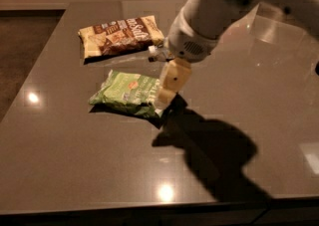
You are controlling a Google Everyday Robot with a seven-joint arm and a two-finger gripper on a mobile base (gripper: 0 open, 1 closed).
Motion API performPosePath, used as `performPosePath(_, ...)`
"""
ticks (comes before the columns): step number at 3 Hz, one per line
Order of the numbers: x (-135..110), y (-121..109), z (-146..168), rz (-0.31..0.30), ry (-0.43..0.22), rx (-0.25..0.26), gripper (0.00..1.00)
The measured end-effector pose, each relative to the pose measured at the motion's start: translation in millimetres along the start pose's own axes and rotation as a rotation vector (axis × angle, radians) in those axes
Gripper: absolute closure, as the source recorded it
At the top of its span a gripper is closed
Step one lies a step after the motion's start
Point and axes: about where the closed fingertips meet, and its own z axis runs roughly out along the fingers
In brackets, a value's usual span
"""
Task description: Pick green jalapeno chip bag
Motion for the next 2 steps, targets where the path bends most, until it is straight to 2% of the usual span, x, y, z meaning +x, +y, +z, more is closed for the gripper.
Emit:
performPosePath(1,-15,7,54,0.022,0.051,-0.041,0.0)
performPosePath(2,-18,9,83,0.035,0.089,-0.049,0.0)
